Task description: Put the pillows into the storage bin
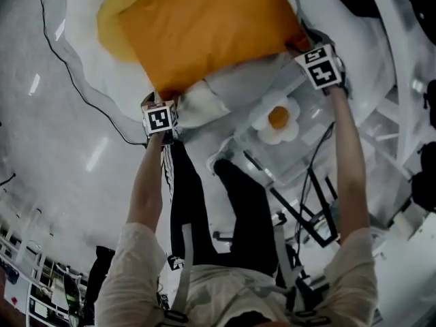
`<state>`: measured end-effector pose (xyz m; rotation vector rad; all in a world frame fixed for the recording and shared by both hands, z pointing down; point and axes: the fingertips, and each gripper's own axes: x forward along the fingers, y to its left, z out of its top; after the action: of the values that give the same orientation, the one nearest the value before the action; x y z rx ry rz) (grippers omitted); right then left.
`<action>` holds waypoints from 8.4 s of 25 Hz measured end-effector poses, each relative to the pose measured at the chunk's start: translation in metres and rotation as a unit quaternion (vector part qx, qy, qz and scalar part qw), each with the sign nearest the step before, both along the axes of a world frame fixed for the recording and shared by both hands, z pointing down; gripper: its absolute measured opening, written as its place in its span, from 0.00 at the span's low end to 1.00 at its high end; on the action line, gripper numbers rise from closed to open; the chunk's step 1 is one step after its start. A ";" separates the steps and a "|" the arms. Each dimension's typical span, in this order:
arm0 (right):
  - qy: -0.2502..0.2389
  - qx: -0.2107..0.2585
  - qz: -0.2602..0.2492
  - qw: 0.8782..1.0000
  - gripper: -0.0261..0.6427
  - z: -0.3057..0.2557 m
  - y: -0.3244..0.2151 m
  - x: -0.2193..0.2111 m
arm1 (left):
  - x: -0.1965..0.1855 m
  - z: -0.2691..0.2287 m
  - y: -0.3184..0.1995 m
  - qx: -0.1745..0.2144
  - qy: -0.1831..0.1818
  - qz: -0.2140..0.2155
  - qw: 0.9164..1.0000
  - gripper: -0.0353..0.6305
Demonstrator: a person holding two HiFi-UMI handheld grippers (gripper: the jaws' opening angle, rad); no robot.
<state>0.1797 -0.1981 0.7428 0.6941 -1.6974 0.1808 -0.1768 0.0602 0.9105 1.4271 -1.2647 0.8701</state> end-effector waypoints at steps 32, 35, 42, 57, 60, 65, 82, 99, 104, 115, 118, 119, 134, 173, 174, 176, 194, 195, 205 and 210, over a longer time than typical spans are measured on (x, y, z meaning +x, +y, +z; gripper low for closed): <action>-0.105 0.239 0.254 0.931 0.09 -0.316 0.137 0.154 | 0.112 -0.336 -0.110 0.180 -0.001 0.148 0.972 0.10; -0.100 0.258 0.340 0.899 0.09 -0.342 0.213 0.219 | 0.180 -0.370 -0.135 0.218 -0.010 0.219 0.951 0.09; -0.107 0.274 0.564 0.772 0.09 -0.332 0.402 0.299 | 0.362 -0.424 -0.158 0.280 -0.029 0.414 0.866 0.09; -0.098 0.242 0.833 0.488 0.09 -0.254 0.567 0.186 | 0.645 -0.419 -0.104 0.318 0.033 0.678 0.662 0.09; -0.092 0.253 0.858 0.437 0.09 -0.243 0.560 0.159 | 0.672 -0.419 -0.093 0.331 0.052 0.708 0.622 0.09; -0.128 0.191 0.875 0.427 0.17 -0.166 0.510 0.127 | 0.710 -0.381 -0.114 0.365 -0.021 0.740 0.565 0.17; -0.136 0.188 0.873 0.430 0.50 -0.161 0.485 0.160 | 0.649 -0.352 -0.093 0.316 0.009 0.715 0.623 0.24; -0.239 0.301 0.615 0.689 0.50 -0.351 0.299 0.204 | 0.491 -0.519 -0.198 0.377 0.054 0.466 0.799 0.24; -0.306 0.275 0.442 0.797 0.50 -0.383 0.186 0.129 | 0.340 -0.531 -0.245 0.396 0.013 0.287 0.872 0.24; -0.311 0.233 0.198 0.900 0.50 -0.358 -0.033 -0.099 | 0.052 -0.480 -0.331 0.383 -0.054 0.083 0.918 0.31; -0.295 0.212 0.154 0.919 0.50 -0.323 -0.095 -0.153 | 0.012 -0.448 -0.370 0.375 -0.060 0.066 0.923 0.32; -0.289 0.204 0.140 0.925 0.50 -0.307 -0.114 -0.168 | 0.001 -0.435 -0.382 0.371 -0.059 0.059 0.925 0.32; -0.180 0.098 0.009 0.979 0.50 -0.041 -0.283 -0.263 | -0.075 -0.163 -0.469 0.295 -0.021 -0.040 0.954 0.46; -0.196 0.159 0.172 0.952 0.10 -0.245 -0.176 -0.176 | 0.024 -0.279 -0.389 0.216 0.202 -0.053 0.954 0.06; -0.198 0.171 0.188 0.947 0.10 -0.263 -0.163 -0.161 | 0.039 -0.293 -0.381 0.216 0.208 -0.037 0.953 0.06; -0.197 0.193 0.212 0.937 0.10 -0.297 -0.134 -0.131 | 0.073 -0.322 -0.363 0.216 0.222 -0.015 0.951 0.06; -0.187 0.294 0.519 0.781 0.09 -0.409 0.209 0.159 | 0.393 -0.483 -0.128 0.190 0.304 0.253 0.899 0.06; -0.190 0.295 0.536 0.768 0.09 -0.406 0.224 0.171 | 0.400 -0.482 -0.119 0.186 0.300 0.262 0.898 0.06; -0.207 0.183 0.705 0.653 0.41 -0.268 0.366 0.241 | 0.457 -0.479 -0.073 0.177 0.276 0.335 0.883 0.06; -0.193 0.141 0.719 0.653 0.41 -0.241 0.422 0.224 | 0.480 -0.479 -0.049 0.165 0.304 0.322 0.881 0.06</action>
<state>0.4033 0.2241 0.5022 2.2731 -1.1202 1.2620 0.3030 0.0115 0.4313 2.2414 -0.4547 0.5407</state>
